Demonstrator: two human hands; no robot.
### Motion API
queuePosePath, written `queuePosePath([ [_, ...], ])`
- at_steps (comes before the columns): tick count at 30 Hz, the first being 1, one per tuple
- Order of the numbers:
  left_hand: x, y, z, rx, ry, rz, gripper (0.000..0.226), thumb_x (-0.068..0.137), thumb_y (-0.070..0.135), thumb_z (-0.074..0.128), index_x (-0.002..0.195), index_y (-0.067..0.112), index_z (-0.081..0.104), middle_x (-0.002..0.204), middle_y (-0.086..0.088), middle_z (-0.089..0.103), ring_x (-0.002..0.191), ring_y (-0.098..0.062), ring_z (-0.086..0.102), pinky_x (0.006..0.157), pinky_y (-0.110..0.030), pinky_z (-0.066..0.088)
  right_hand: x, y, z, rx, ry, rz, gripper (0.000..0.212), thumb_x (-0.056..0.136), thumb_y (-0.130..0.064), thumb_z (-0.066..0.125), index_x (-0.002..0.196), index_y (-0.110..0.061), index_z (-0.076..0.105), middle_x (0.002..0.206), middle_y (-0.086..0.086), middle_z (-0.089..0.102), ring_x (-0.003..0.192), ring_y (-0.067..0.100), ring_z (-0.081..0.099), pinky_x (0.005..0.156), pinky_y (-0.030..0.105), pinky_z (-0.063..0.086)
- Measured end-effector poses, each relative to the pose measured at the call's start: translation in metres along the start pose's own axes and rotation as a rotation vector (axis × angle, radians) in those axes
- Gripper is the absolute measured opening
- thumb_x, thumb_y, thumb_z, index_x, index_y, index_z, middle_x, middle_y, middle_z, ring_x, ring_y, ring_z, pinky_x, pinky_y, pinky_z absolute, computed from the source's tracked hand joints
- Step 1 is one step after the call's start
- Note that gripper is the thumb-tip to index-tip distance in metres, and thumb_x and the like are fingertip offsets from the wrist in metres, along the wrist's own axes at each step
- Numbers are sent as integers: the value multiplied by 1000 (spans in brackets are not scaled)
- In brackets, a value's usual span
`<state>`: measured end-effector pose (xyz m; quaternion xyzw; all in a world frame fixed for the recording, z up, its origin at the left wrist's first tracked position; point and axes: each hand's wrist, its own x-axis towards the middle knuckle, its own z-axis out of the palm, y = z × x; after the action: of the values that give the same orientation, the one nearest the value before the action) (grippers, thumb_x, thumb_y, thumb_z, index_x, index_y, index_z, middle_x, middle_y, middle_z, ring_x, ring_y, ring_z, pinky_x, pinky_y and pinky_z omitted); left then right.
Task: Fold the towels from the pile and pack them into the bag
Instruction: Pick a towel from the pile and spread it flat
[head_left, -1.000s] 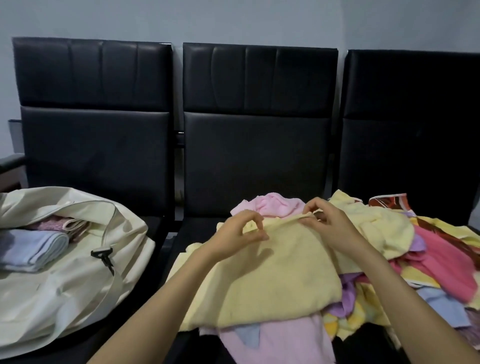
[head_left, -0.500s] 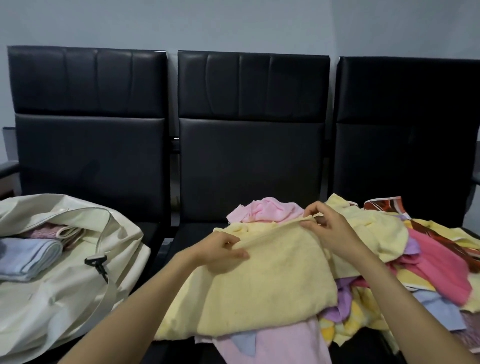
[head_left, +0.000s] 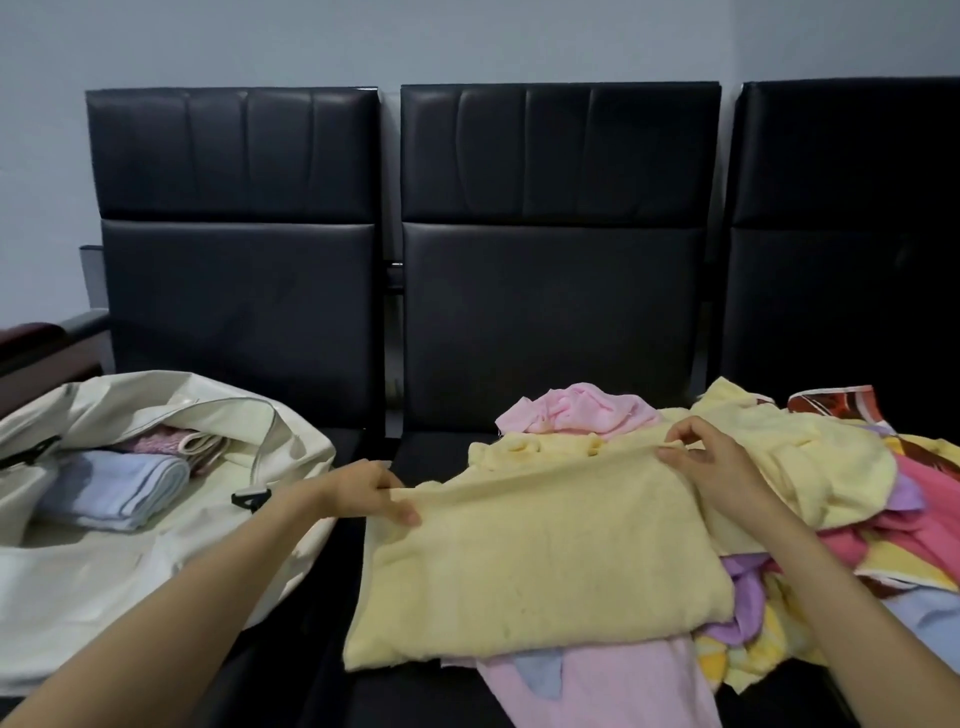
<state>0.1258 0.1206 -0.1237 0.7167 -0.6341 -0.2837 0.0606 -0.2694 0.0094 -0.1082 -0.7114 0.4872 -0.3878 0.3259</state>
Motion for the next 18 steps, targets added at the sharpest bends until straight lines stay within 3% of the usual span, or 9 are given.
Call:
queuePosePath([
  [3, 1, -6, 3, 4, -10, -23, 25, 86, 48, 64, 99, 27, 61, 93, 12, 56, 103, -12, 52, 84, -22, 38, 1, 1, 2, -13, -10, 5, 10, 87, -12, 68, 90, -10, 58, 95, 3, 60, 82, 25, 59, 73, 28, 42],
  [7, -7, -6, 1, -126, -7, -32, 33, 87, 34, 68, 112, 25, 48, 115, 2, 55, 112, -19, 52, 93, -29, 40, 0, -3, -3, -18, -31, 13, 10, 88, -11, 67, 88, -10, 57, 93, 3, 59, 79, 25, 58, 70, 28, 41],
  [9, -17, -4, -5, -312, 53, 22, 33, 82, 25, 75, 106, 17, 54, 107, -7, 61, 101, -24, 59, 84, -33, 46, -4, -10, -8, -20, -31, 5, 9, 88, -10, 66, 89, -9, 58, 91, 1, 58, 78, 21, 56, 69, 25, 41],
  [12, -41, 2, -19, -520, 183, 112, 35, 73, 19, 82, 96, 12, 56, 86, -4, 56, 79, -18, 53, 66, -28, 42, -12, -27, -19, -56, -28, 3, 7, 89, -10, 65, 96, -12, 61, 95, 0, 59, 85, 22, 59, 73, 25, 43],
  [15, -67, 21, -36, -660, 322, 142, 41, 71, 4, 81, 103, 11, 57, 88, -3, 59, 79, -14, 56, 61, -23, 46, -24, -54, -35, -170, 5, -34, 20, 93, -18, 60, 113, -19, 64, 108, 0, 58, 98, 18, 57, 84, 29, 43],
  [18, -92, 44, -55, -538, 511, 180, 26, 76, 1, 76, 96, 12, 65, 85, -1, 63, 79, -14, 57, 66, -22, 45, -39, -89, -55, -193, 121, -171, 11, 94, -18, 58, 101, -19, 67, 102, 1, 54, 95, 16, 53, 81, 27, 37],
])
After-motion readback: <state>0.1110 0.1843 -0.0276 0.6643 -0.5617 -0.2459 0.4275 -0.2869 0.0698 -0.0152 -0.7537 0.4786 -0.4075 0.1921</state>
